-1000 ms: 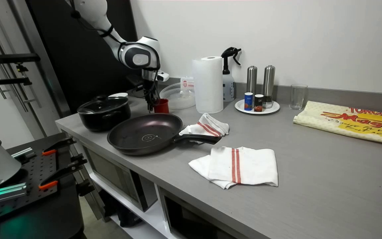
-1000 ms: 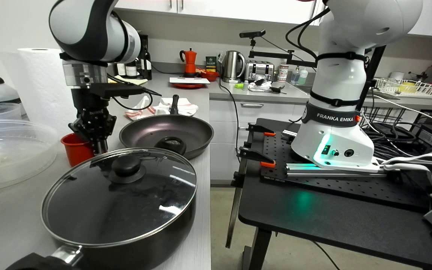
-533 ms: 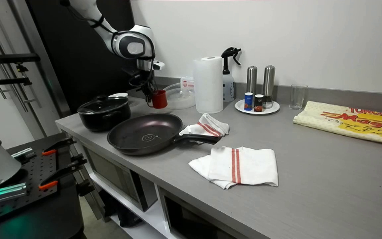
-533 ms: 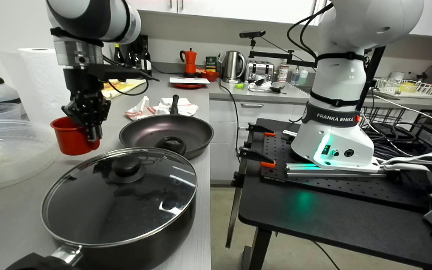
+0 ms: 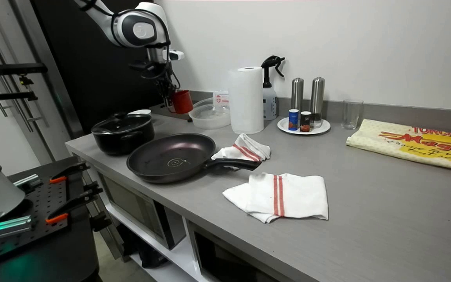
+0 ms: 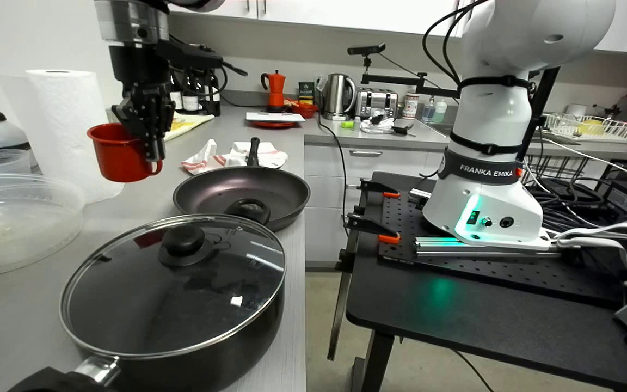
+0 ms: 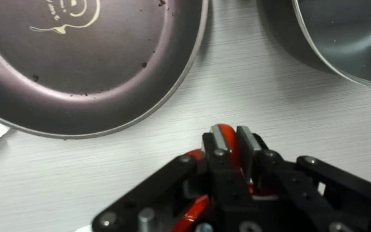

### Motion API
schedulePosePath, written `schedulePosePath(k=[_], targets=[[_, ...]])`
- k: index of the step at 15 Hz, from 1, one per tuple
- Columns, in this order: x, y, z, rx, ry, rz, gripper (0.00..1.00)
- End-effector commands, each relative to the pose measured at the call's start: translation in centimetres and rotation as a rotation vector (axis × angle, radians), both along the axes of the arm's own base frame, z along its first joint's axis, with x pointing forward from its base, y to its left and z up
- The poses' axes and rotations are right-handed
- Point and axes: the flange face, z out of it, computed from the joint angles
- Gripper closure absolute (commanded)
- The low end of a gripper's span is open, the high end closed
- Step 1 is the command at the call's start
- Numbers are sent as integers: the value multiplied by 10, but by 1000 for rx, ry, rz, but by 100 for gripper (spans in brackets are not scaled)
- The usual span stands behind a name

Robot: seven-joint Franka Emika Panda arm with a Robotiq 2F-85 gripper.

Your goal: Move the cup to the right

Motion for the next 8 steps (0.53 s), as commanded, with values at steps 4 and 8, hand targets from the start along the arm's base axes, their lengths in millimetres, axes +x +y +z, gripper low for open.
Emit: schedulePosePath(k=[4,8], targets=[[-39,-65,56,-25,-71,-98,96],[-61,-122,64,24,-71,-234,96]])
